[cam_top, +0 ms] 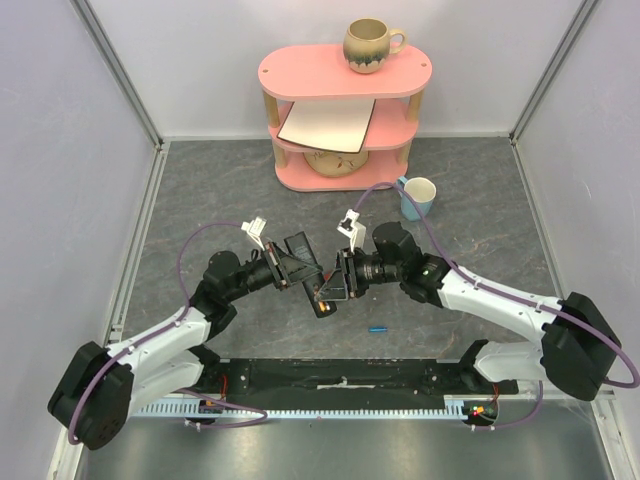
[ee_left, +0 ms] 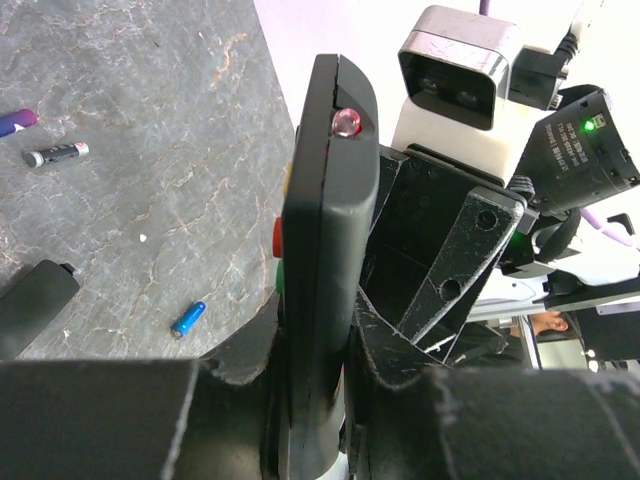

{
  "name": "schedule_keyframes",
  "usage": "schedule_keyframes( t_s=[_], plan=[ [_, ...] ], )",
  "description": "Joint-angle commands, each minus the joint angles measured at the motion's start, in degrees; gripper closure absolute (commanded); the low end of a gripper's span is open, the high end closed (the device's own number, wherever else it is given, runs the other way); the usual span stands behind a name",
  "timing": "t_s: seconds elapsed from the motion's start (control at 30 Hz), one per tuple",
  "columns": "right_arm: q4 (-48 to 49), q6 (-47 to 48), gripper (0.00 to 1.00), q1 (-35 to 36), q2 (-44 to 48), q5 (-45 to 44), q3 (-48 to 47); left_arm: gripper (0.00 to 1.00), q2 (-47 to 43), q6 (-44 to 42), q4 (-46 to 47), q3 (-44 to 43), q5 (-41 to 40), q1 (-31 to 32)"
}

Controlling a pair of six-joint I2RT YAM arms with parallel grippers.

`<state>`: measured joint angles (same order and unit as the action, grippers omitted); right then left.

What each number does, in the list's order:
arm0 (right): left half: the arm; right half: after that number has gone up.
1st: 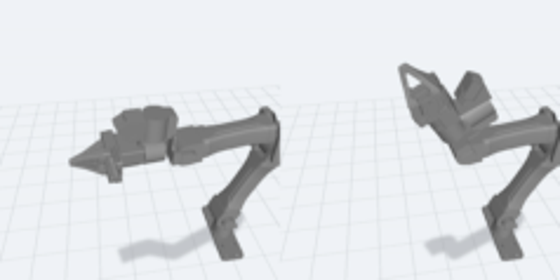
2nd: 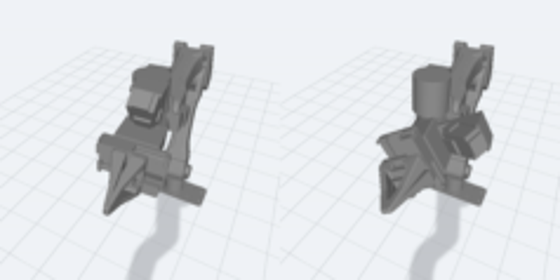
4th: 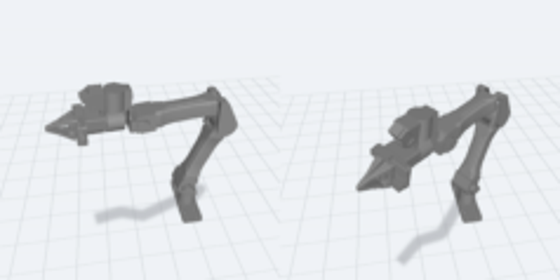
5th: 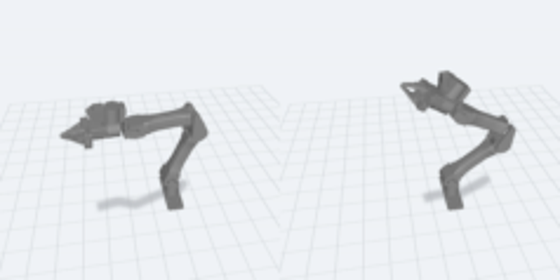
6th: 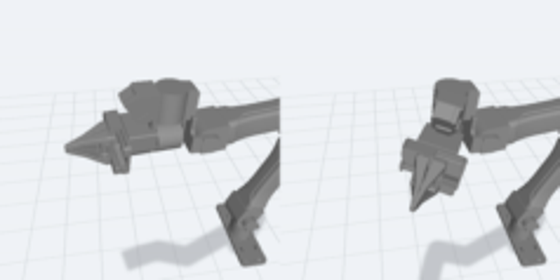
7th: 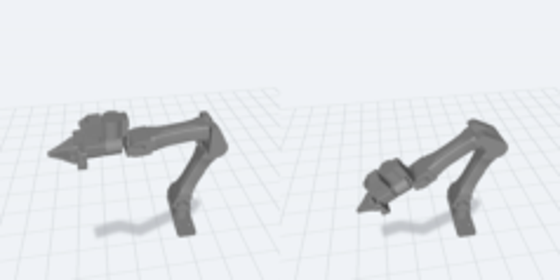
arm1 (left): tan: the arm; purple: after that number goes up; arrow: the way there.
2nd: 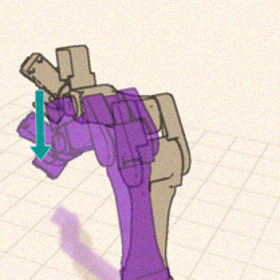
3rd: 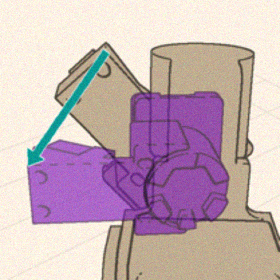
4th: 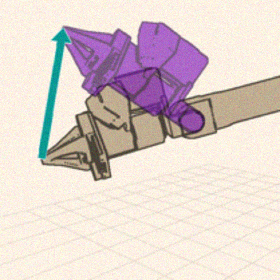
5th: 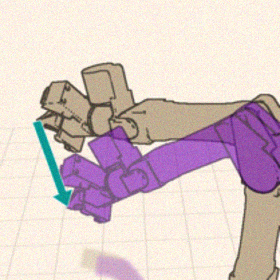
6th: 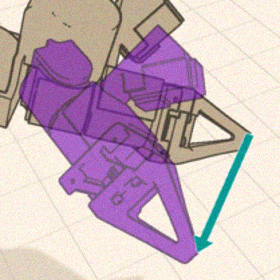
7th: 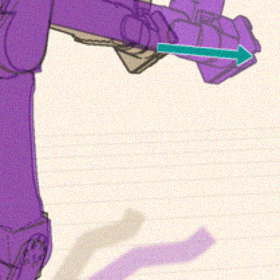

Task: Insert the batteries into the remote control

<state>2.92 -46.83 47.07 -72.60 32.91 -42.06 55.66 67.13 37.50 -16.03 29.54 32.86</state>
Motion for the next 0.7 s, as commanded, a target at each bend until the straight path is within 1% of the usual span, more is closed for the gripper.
schedule_keyframes(
  t_s=[0.0, 0.07, 0.1, 0.13, 0.2, 0.23, 0.3, 0.33, 0.4, 0.53, 0.67],
  plan=[
    [-11.9, 6.2, 1.00, -1.3, -2.2, -18.4, -0.8, 0.98, -2.6, 1.6, 0.6, -3.6, 1.0, 0.4],
    [-8.7, 5.3, 1.00, -1.4, -1.0, -16.1, 0.4, 0.98, -2.5, 1.1, 0.2, -3.2, 0.6, 0.4],
    [-5.1, 4.6, 1.00, -1.4, -0.4, -13.6, 1.6, 0.98, -2.4, 1.0, 0.1, -3.1, 0.5, 0.4],
    [-3.8, 3.2, 0.92, -1.4, 0.3, -12.5, 1.9, 0.98, -2.5, 0.8, 0.1, -3.0, 0.4, 0.4],
    [-1.6, 2.4, 0.84, -1.4, 0.5, -10.2, 2.0, 0.98, -2.2, 0.5, 0.0, -2.5, 0.2, 0.4],
    [-0.9, 1.6, 0.76, -1.5, 0.8, -9.4, 2.1, 0.98, -2.1, 0.5, -0.1, -2.4, 0.0, 0.4],
    [1.1, 0.4, 0.71, -1.5, 1.1, -7.7, 2.3, 0.98, -2.0, 0.3, -0.1, -2.2, -0.1, 0.4],
    [1.6, 0.1, 0.67, -1.5, 1.3, -7.0, 2.4, 0.98, -2.0, 0.1, -0.1, -2.2, -0.1, 0.4],
    [3.6, -1.2, 0.63, -1.5, 1.7, -6.0, 2.7, 0.98, -1.8, -0.1, -0.1, -2.2, -0.1, 0.4],
    [6.5, -3.4, 0.48, -2.0, 3.2, -3.7, 3.4, 0.98, -1.5, -0.3, -0.1, -2.0, -0.2, 0.4],
    [5.8, -3.3, 0.43, -2.3, 4.0, -3.6, 3.5, 0.98, -1.6, -0.3, -0.1, -1.6, -0.4, 0.4]
  ],
)
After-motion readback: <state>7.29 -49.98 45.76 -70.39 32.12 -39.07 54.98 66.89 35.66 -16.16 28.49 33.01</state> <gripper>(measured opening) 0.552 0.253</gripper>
